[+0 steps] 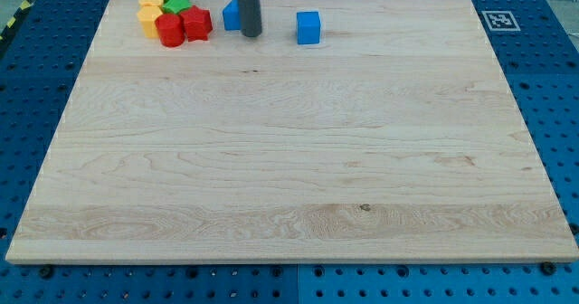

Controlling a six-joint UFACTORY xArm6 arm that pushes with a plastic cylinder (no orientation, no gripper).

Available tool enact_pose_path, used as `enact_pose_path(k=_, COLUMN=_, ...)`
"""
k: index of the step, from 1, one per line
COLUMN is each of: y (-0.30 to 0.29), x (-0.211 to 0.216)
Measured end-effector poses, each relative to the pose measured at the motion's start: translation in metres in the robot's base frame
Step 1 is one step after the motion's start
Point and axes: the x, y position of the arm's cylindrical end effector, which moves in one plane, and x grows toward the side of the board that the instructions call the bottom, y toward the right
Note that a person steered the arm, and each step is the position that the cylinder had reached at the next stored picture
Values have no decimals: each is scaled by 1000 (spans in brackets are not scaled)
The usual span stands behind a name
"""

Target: Move your arm towards the blue triangle

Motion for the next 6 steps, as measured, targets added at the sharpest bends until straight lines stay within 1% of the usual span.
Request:
enact_pose_path(k=1, y=15, x=-25)
enact_pose_path(k=2, y=13, x=-65)
enact_pose_path(k=3, y=-4, x=-82)
enact_pose_path(k=5, y=-69, x=-84)
enact_pose_path(k=6, y=-69, x=-80)
